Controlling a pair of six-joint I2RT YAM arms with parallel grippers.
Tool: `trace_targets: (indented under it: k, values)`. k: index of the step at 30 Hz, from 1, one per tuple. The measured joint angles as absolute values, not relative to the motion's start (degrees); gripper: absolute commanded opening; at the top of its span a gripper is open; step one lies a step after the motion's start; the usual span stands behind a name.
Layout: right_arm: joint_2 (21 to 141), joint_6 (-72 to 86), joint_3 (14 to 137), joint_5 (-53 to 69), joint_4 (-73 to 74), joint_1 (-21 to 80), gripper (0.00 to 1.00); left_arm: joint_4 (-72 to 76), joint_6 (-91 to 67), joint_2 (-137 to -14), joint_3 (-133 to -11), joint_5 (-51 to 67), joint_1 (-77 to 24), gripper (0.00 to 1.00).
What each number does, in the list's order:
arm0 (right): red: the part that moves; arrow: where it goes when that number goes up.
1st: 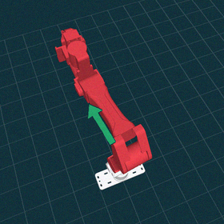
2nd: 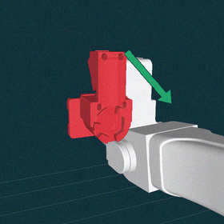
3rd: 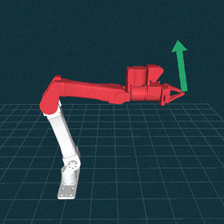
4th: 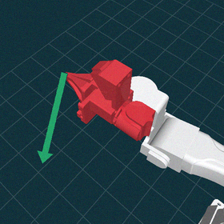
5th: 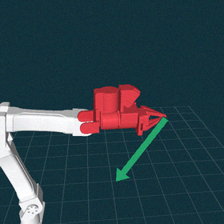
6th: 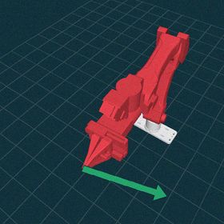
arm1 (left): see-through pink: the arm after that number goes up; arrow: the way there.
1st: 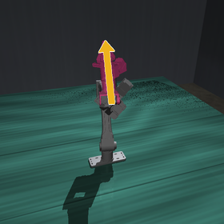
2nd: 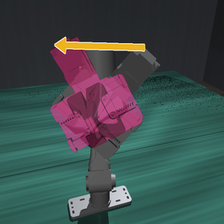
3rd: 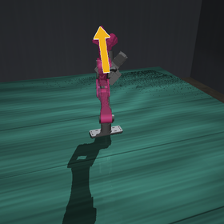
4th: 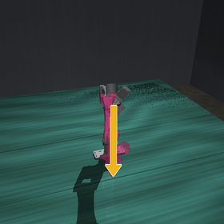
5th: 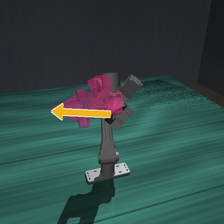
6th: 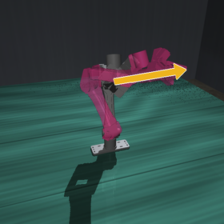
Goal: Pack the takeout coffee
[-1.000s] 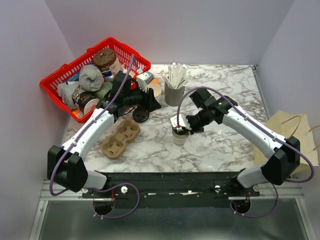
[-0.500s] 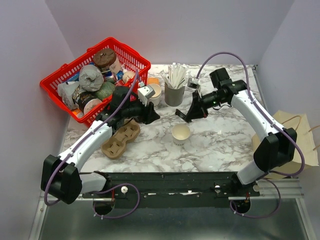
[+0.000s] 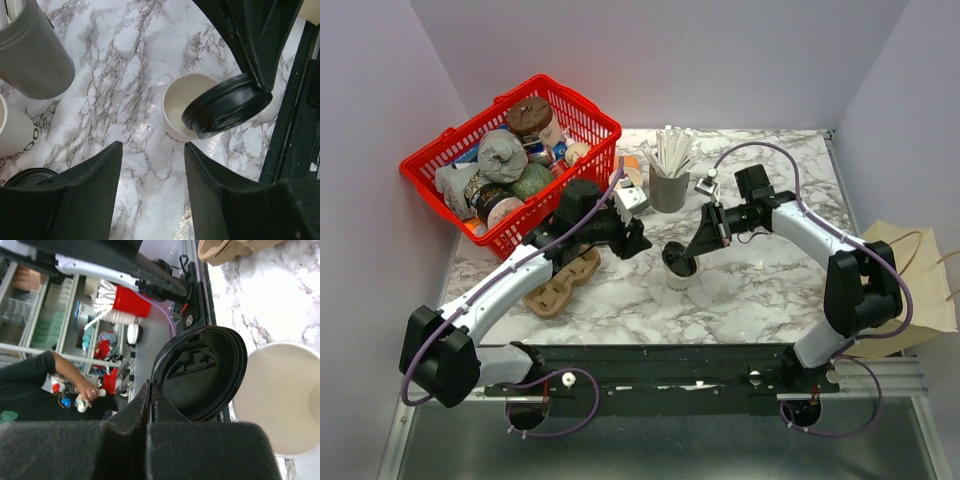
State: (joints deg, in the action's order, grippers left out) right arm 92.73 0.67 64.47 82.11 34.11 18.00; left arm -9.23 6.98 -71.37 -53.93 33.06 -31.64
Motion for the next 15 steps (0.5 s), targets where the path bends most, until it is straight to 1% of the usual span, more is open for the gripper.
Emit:
trace_targets:
  k: [6,15]
  values:
    - [94.54,4.49,64.49,83.31,30.61,15.73,0.05,-9.47,9.41,-71.68,-53.93,33.19,-32.97,0.62]
    - [96.49,9.13,64.38,83.70,27.20,15.22,0.06,-7.49,8.93,-76.14,-54.00,33.30,-35.62,0.62]
